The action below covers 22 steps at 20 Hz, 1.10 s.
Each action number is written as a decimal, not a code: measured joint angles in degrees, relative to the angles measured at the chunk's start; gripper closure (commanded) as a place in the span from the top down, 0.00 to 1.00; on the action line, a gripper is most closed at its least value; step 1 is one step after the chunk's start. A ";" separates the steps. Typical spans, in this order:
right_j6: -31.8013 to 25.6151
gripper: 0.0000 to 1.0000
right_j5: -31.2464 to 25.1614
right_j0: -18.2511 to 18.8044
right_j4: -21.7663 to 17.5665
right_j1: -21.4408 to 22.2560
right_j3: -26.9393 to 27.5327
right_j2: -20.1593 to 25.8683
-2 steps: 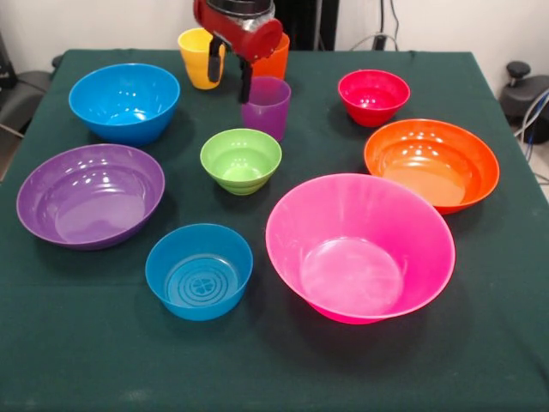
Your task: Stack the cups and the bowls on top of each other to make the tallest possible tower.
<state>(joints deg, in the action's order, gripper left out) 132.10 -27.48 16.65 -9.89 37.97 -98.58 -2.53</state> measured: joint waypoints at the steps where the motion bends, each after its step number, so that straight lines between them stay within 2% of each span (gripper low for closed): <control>1: -0.92 1.00 0.00 0.04 -0.38 0.00 0.04 0.79; 9: -1.24 1.00 -0.02 -1.69 -1.25 0.13 0.07 5.30; 13: -1.24 1.00 -0.01 -1.51 -3.38 0.32 0.05 8.40; 18: -1.32 1.00 -0.02 0.53 -6.14 0.38 -0.10 11.89; 22: -2.78 1.00 -0.02 4.21 -8.75 0.36 -0.22 15.43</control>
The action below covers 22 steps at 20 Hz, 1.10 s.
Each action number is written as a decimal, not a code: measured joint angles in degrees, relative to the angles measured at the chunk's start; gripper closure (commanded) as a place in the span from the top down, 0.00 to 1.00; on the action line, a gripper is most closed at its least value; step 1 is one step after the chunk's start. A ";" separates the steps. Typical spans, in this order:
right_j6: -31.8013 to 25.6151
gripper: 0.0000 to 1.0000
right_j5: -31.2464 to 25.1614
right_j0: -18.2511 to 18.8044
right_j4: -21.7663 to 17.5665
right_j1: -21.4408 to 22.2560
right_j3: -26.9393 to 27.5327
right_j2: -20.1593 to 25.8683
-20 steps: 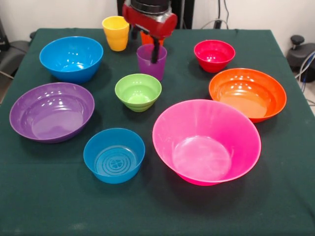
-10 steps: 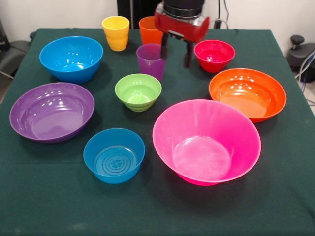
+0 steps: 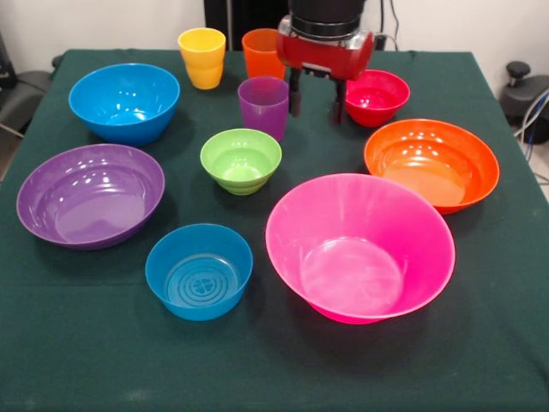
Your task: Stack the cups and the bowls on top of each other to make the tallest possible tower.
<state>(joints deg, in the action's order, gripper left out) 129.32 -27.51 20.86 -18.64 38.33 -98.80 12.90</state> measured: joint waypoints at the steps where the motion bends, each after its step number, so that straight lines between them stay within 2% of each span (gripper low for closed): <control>1: -0.58 1.00 0.00 0.89 -0.57 0.01 0.01 0.72; 7: -3.84 1.00 -0.80 4.71 -3.09 0.19 0.00 2.75; 22: -4.03 1.00 -10.75 2.84 -3.20 1.31 1.61 2.73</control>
<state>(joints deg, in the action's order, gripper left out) 125.29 -38.26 23.70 -21.83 39.64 -97.20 15.63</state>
